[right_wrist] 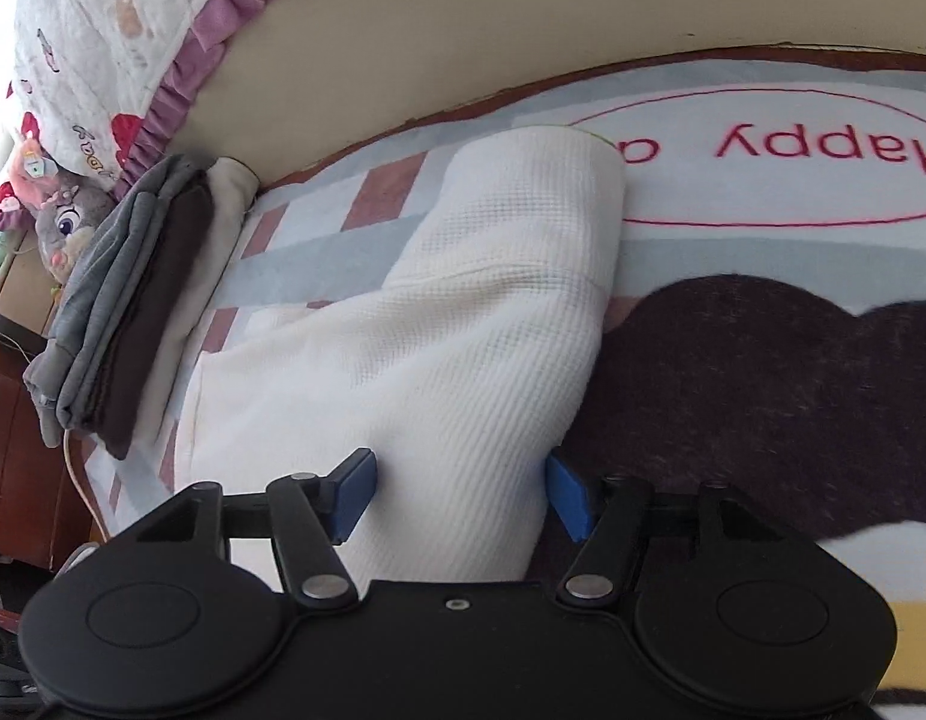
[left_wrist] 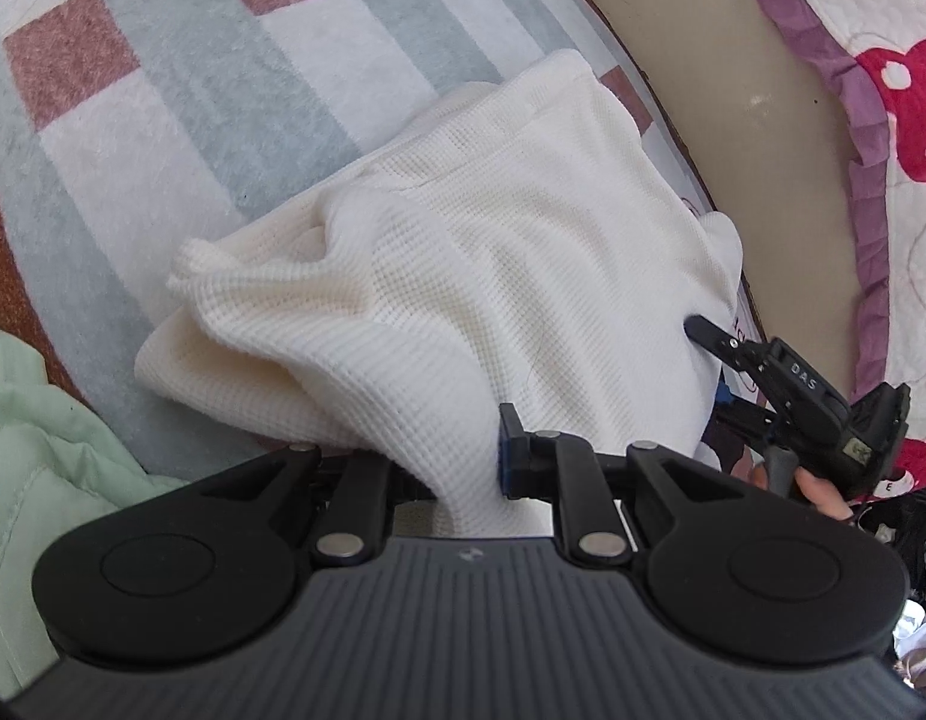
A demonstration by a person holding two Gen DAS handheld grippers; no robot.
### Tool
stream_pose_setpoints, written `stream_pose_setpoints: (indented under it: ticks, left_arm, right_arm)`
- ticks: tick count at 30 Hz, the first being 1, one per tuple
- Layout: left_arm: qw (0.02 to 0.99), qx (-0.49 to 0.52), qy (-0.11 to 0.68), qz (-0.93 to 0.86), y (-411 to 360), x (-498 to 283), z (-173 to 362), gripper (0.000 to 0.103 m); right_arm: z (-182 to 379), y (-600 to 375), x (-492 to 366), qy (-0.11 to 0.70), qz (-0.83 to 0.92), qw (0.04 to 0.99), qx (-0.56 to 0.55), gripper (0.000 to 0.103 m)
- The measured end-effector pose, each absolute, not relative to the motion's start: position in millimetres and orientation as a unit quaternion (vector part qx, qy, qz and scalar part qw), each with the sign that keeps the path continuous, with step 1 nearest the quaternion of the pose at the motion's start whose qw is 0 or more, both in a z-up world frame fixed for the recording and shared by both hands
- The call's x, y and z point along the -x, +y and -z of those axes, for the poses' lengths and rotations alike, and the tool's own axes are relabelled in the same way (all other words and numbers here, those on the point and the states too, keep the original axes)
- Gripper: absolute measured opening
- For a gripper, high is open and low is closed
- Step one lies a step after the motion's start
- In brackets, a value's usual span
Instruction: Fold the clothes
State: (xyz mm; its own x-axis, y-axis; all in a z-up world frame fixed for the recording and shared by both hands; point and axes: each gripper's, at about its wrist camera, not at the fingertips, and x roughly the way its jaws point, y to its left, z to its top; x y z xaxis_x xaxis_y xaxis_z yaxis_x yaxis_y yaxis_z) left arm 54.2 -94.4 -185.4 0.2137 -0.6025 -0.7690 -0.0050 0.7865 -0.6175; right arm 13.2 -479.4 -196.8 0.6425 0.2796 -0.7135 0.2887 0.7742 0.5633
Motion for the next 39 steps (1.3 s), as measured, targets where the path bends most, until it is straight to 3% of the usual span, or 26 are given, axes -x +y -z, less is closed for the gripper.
stream_pose_setpoints:
  ticks: [6, 7, 8, 10, 14, 18, 22, 26, 28, 30, 33, 39]
  left_arm:
    - [0.747, 0.239, 0.586, 0.202, -96, -50, 183, 0.015]
    - [0.749, 0.235, 0.585, 0.202, -98, -50, 183, 0.015]
    - [0.752, 0.231, 0.583, 0.203, -99, -49, 182, 0.015]
    - [0.763, 0.215, 0.574, 0.204, -101, -46, 177, 0.015]
    - [0.828, 0.149, 0.502, 0.201, -107, -30, 148, 0.013]
    - [0.841, 0.147, 0.468, 0.230, -114, -32, 140, 0.013]
    - [0.796, 0.169, 0.533, 0.232, -123, -49, 168, 0.013]
    - [0.756, 0.229, 0.567, 0.236, -106, -55, 181, 0.019]
    - [0.741, 0.268, 0.575, 0.218, -90, -60, 188, 0.029]
    - [0.743, 0.299, 0.568, 0.189, -76, -64, 193, 0.032]
    - [0.767, 0.297, 0.544, 0.162, -73, -65, 193, 0.032]
    - [0.799, 0.263, 0.518, 0.154, -90, -65, 193, 0.031]
  right_arm:
    - [194, -467, -27, 0.409, 0.001, 0.869, -0.279, 0.078]
    - [191, -464, -31, 0.413, 0.000, 0.873, -0.259, 0.063]
    - [189, -460, -36, 0.417, 0.000, 0.878, -0.236, 0.034]
    - [171, -445, -35, 0.398, -0.006, 0.900, -0.178, 0.027]
    - [126, -415, -10, 0.307, -0.010, 0.947, -0.094, 0.024]
    - [109, -411, -11, 0.288, 0.030, 0.955, -0.060, 0.024]
    - [133, -432, -28, 0.356, 0.060, 0.928, -0.095, 0.028]
    - [159, -456, -24, 0.383, 0.077, 0.903, -0.179, 0.044]
    - [165, -471, -18, 0.376, 0.065, 0.893, -0.239, 0.055]
    - [175, -484, -14, 0.391, 0.058, 0.870, -0.296, 0.064]
    - [195, -487, 1, 0.429, 0.015, 0.804, -0.411, 0.066]
    - [217, -486, 11, 0.365, 0.022, 0.804, -0.469, 0.067]
